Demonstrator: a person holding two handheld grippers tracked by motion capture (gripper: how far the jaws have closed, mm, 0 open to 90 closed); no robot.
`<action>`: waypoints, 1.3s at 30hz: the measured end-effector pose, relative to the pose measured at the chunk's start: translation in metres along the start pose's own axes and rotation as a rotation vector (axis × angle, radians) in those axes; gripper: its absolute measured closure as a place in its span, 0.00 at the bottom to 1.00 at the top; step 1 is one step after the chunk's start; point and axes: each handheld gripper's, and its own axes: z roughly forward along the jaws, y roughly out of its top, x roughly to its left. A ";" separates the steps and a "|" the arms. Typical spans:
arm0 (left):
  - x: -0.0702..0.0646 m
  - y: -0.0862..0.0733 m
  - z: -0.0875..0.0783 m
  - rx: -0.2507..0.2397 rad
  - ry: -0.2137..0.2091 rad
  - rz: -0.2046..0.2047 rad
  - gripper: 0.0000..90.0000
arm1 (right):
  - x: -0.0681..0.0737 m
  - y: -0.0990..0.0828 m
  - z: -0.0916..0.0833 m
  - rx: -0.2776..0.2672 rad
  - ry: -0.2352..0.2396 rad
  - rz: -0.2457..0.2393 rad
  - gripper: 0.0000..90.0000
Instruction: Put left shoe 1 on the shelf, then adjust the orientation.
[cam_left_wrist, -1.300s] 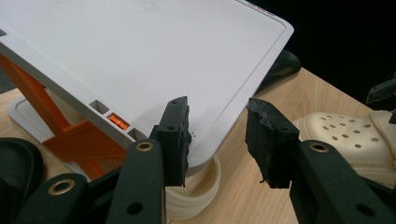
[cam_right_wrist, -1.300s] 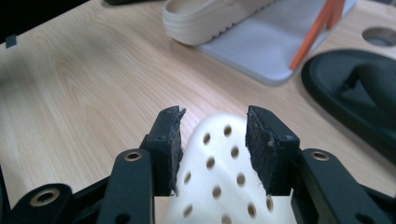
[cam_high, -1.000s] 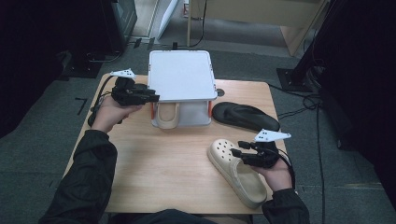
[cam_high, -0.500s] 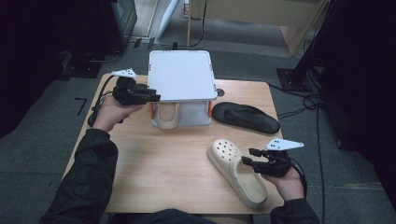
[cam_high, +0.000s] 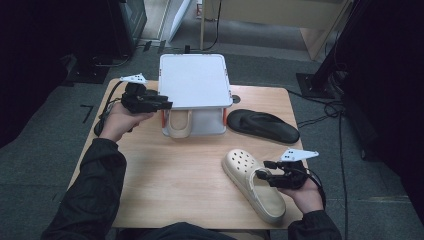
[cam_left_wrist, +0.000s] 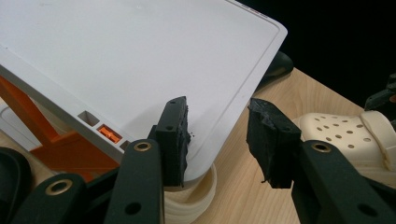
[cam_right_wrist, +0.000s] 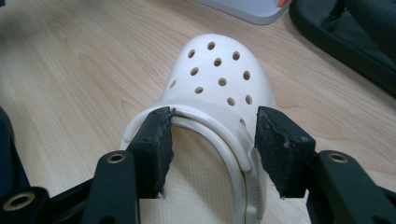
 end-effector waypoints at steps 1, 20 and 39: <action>0.000 0.000 0.000 0.000 -0.001 -0.002 0.66 | 0.000 0.000 -0.001 0.002 -0.002 0.003 0.52; 0.001 -0.002 0.001 -0.021 -0.008 -0.015 0.66 | -0.006 -0.009 0.022 0.093 -0.059 -0.029 0.56; 0.000 -0.002 0.001 -0.023 0.001 -0.011 0.66 | 0.006 0.008 0.028 0.023 -0.098 -0.003 0.77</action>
